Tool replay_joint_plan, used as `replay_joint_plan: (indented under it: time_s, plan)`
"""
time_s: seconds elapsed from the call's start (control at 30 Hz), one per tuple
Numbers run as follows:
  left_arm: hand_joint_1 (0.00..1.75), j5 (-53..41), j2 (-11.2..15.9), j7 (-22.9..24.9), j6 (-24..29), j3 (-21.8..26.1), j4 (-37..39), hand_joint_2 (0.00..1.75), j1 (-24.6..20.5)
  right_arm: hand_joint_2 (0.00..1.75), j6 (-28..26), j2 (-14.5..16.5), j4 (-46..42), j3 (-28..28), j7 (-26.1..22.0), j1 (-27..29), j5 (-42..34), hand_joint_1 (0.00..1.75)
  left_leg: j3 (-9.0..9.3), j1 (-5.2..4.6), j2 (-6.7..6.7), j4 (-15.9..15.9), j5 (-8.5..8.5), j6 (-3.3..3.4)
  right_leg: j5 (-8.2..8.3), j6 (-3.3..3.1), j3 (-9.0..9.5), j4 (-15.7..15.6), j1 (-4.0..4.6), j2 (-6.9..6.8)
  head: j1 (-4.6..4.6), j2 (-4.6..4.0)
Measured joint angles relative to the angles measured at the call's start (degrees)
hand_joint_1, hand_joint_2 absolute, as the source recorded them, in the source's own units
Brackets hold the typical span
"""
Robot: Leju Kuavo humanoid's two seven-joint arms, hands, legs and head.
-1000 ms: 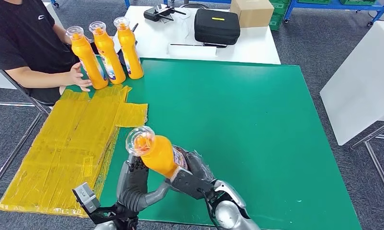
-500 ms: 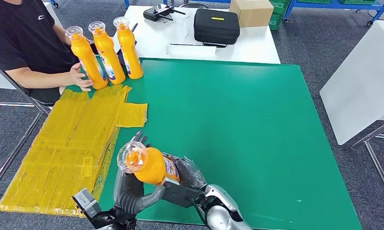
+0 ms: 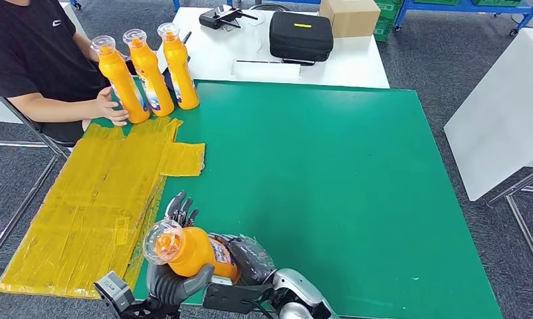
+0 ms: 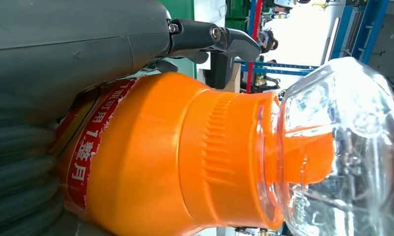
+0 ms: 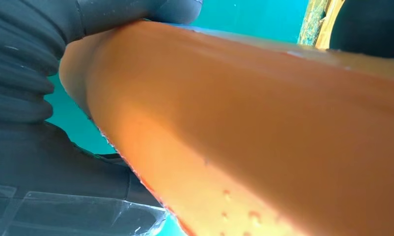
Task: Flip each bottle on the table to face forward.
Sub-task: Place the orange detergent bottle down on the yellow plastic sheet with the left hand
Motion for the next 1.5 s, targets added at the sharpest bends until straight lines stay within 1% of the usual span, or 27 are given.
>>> replay_joint_plan:
  time_s: [0.07,0.2,0.5,0.83,0.87,0.93,0.97,1.0,1.07,1.17,1.23,1.33,1.4,1.5]
  plan:
    - [0.00,-0.05,0.00,0.01,0.05,0.09,-0.01,1.75,0.10,1.75,-0.06,-0.23,0.00,0.47,0.11,-0.21,0.01,1.75,0.00,0.00,0.00,0.00,0.00,0.00,0.00,0.00,0.00,0.00,0.00,0.00,-0.01,0.00]
    - [1.73,-0.21,0.03,0.02,0.07,0.23,0.02,1.75,0.56,1.75,-0.42,-0.82,0.00,1.39,0.38,-0.33,0.08,1.75,-0.01,0.00,0.01,0.00,0.00,0.00,0.00,0.00,-0.02,0.00,0.00,0.01,0.01,0.00]
    - [1.75,0.99,0.71,-1.08,-1.23,0.25,0.61,1.75,0.72,1.75,-0.65,-1.61,-0.02,2.55,0.75,-0.72,0.16,1.75,0.00,0.01,0.03,0.00,0.00,0.00,0.00,0.00,-0.03,0.00,0.00,0.03,0.00,0.00]
    - [1.75,2.05,0.92,-1.51,-2.43,0.23,0.75,1.75,0.60,1.75,-1.57,-2.57,-1.40,2.61,0.80,-0.14,0.08,1.75,0.00,0.00,0.02,0.00,0.00,0.00,0.00,0.00,-0.03,0.00,0.00,0.03,-0.01,0.00]
    - [1.75,2.24,0.92,-1.55,-2.57,0.23,0.75,1.75,0.59,1.75,-1.87,-2.71,-1.71,2.58,0.86,0.03,0.04,1.63,0.00,0.00,0.02,0.00,0.00,0.00,0.00,0.00,-0.03,0.00,0.00,0.03,0.00,0.00]
    - [1.75,2.72,0.92,-1.59,-2.93,0.22,0.73,1.75,0.52,1.75,-2.53,-2.97,-2.53,2.33,0.99,0.58,0.00,0.78,0.00,0.00,0.02,0.00,0.00,0.00,0.00,0.00,-0.03,0.00,0.00,0.03,-0.01,0.00]
    - [1.75,2.91,0.92,-1.56,-3.08,0.21,0.72,1.75,0.46,1.31,-2.91,-3.09,-3.05,2.11,1.05,0.94,0.01,0.34,0.00,0.00,0.02,0.00,0.00,0.00,0.00,0.00,-0.03,0.00,0.00,0.03,0.00,0.00]
    - [1.75,2.79,0.92,-1.41,-2.91,0.21,0.67,1.75,0.36,0.87,-3.31,-3.19,-3.61,1.83,1.09,1.38,0.06,0.02,-0.01,0.00,0.02,0.00,0.00,0.00,0.00,0.00,-0.03,0.00,0.00,0.03,0.00,0.00]
    - [1.75,1.29,0.92,-0.59,-1.29,0.25,0.37,1.75,0.07,0.00,-4.11,-3.38,-4.86,1.22,1.20,2.22,0.18,0.00,-0.01,0.00,0.01,0.00,0.00,0.00,0.00,0.00,-0.02,0.00,0.00,0.03,0.01,0.00]
    - [1.75,-3.99,1.00,2.39,4.18,0.82,-0.61,1.75,-0.56,0.00,-4.61,-3.78,-7.47,0.04,1.15,3.35,0.08,0.00,-0.01,0.00,0.02,0.00,0.00,0.00,0.00,0.00,-0.03,0.00,0.00,0.03,0.01,0.00]
    - [1.75,-6.62,1.21,4.59,7.06,2.15,-1.72,1.75,-1.28,0.00,-4.49,-4.12,-9.63,-1.11,0.89,4.00,-0.27,0.00,-0.01,0.01,0.02,0.00,0.01,0.00,0.01,0.00,-0.02,0.00,0.01,0.03,0.00,0.00]
    - [1.75,-7.80,1.62,6.13,8.20,4.25,-3.23,1.75,-2.47,0.00,-4.05,-4.62,-12.00,-2.53,0.71,4.45,-0.55,0.00,0.01,0.01,0.01,0.00,0.02,0.00,0.01,0.00,0.01,0.00,0.01,0.02,-0.01,0.00]
    - [1.75,-10.01,1.81,6.45,10.03,5.18,-3.85,1.75,-2.92,0.00,-3.99,-4.82,-13.08,-3.19,0.62,4.67,-0.67,0.00,0.01,0.01,0.01,0.00,0.03,0.00,0.01,0.00,0.01,0.00,0.01,0.03,-0.01,0.00]
    - [1.75,-18.29,2.10,7.90,17.57,7.03,-4.39,1.75,-4.46,0.00,-4.26,-5.07,-14.76,-4.32,-0.07,4.93,-1.45,0.00,-0.01,0.01,0.01,0.00,0.03,0.00,0.02,0.01,0.00,0.00,0.01,0.03,-0.01,0.00]
